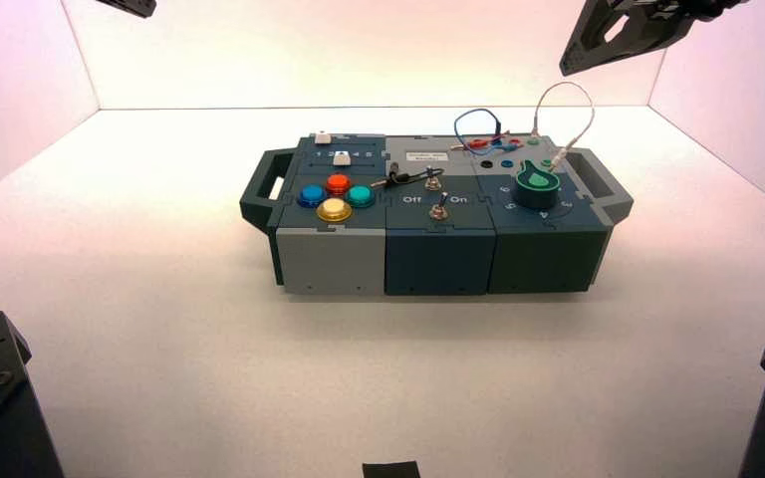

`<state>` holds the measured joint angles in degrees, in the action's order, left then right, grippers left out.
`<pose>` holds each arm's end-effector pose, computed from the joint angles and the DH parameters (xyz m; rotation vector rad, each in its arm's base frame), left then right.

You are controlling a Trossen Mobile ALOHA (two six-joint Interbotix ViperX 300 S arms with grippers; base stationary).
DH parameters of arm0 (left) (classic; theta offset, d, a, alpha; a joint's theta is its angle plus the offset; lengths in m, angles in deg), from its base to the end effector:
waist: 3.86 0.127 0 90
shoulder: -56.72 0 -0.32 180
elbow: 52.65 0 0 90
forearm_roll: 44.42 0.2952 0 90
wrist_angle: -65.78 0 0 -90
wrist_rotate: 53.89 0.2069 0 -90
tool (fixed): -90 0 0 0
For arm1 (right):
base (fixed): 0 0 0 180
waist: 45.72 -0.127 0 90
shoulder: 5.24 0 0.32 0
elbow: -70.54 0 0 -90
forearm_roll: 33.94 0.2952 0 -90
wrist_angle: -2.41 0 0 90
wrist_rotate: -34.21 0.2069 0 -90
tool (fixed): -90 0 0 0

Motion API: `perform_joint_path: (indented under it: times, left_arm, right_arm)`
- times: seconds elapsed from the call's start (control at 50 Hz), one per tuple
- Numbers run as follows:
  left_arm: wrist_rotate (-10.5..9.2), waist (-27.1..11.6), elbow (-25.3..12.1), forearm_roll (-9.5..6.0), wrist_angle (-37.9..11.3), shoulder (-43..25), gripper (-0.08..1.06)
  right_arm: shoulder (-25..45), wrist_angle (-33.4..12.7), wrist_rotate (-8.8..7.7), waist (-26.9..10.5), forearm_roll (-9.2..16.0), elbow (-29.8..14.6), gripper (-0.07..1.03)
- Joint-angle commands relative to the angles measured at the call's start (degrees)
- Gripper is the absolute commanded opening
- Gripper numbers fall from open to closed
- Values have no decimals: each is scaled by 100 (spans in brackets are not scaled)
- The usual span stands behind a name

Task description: Push the red button.

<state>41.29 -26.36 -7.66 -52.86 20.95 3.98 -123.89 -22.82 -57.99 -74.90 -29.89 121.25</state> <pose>0.1995 -0.1058 0.1793 0.1194 0.9144 -0.4545 0.2245 0.1325 0.1451 -0.1743 0.8163 0.4976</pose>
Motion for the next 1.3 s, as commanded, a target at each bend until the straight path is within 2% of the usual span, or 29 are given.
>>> perform_joint_path:
  times: [0.02,0.42,0.54,0.68,0.86,0.98,1.04,1.1,1.12,1.3]
  left_arm:
    - [35,-35,-97,18,53,53,-3]
    - [9,-35,-18,0,-141,431,-3]
    - [0,-26,9,0,-158,431,-3]
    - [-18,-35,26,0,-149,431,-3]
    - [-62,-26,26,-9,-149,457,-3]
    - [-70,-35,62,0,-123,492,-3]
    - [-70,-35,105,-9,-70,519,-3]
    - [-70,-35,114,0,-62,536,-3]
    - [-70,-35,114,0,-44,562,-3]
    - [-70,-35,105,0,-26,686,-3]
  right_arm:
    - [-62,18,-9,-26,-9,-202,-2]
    - [149,62,-18,-62,35,-220,-2]
    - [299,132,0,-255,53,-281,-2]
    - [809,281,18,-668,149,-448,-2]
    - [1688,281,18,-1160,211,-949,-2]
    - [2285,281,26,-1477,281,-1415,-2]
    - [2725,264,26,-1687,290,-1784,-2]
    - [2839,246,26,-1749,290,-1881,-2]
    - [3190,167,26,-1863,299,-2206,-2]
    - [3823,-18,26,-2109,325,-2769,-2]
